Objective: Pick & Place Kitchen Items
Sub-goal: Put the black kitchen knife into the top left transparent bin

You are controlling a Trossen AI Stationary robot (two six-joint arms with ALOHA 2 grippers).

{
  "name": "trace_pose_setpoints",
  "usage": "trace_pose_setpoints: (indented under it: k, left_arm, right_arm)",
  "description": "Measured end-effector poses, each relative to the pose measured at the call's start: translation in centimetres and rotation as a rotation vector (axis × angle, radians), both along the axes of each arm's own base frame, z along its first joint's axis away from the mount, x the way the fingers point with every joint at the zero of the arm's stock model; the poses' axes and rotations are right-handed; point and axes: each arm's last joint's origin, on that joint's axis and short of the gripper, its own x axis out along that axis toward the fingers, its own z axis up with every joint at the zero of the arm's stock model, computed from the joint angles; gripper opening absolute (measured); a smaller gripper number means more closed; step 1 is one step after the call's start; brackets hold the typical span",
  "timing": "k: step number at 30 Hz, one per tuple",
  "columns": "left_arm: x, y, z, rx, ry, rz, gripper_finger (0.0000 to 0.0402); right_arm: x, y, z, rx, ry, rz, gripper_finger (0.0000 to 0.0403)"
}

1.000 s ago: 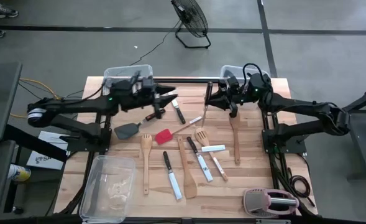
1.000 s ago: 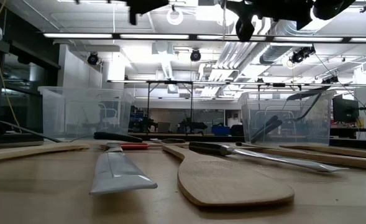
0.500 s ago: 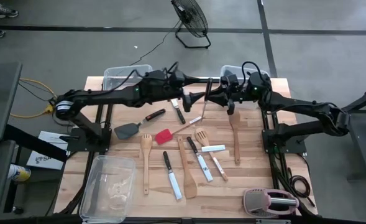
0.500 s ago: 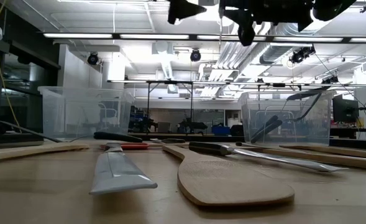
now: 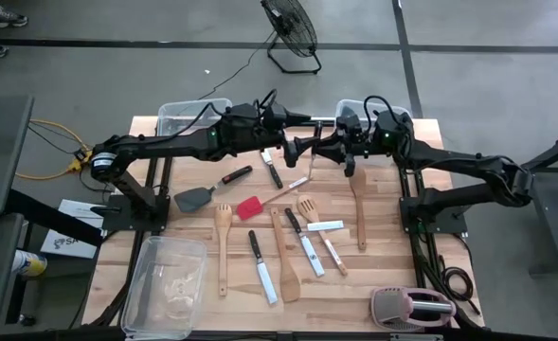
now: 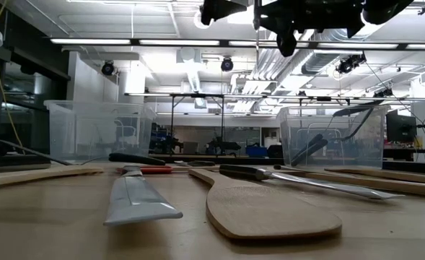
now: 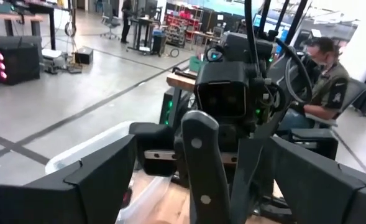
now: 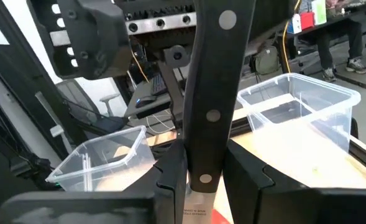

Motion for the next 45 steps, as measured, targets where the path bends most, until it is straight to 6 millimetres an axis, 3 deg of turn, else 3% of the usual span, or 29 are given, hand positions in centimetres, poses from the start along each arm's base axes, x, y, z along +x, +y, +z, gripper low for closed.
trace_pose_setpoints:
  k: [8, 15, 30, 40, 45]
  left_arm:
    - [0.4, 0.1, -0.5, -0.041, -0.001, -0.006, 0.0354]
    - [0.4, 0.0, -0.7, -0.076, 0.006, -0.009, 0.0342]
    - [0.4, 0.0, -1.0, -0.141, 0.024, -0.034, 0.0228]
    - [0.4, -0.1, -1.0, -0.154, 0.024, -0.037, 0.0082]
    - [0.4, -0.1, -1.0, -0.155, 0.026, -0.053, 0.0083]
  right_arm:
    - [1.9, 0.1, -1.3, 0.005, 0.004, 0.058, 0.0074]
    - [2.1, 0.0, -1.4, -0.001, -0.011, 0.073, 0.0074]
    - [2.1, 0.1, -1.0, -0.016, -0.049, 0.08, 0.0074]
    - [2.1, 0.1, -1.0, -0.017, -0.048, 0.08, 0.0074]
    - [2.1, 0.1, -1.0, -0.004, -0.047, 0.08, 0.0073]
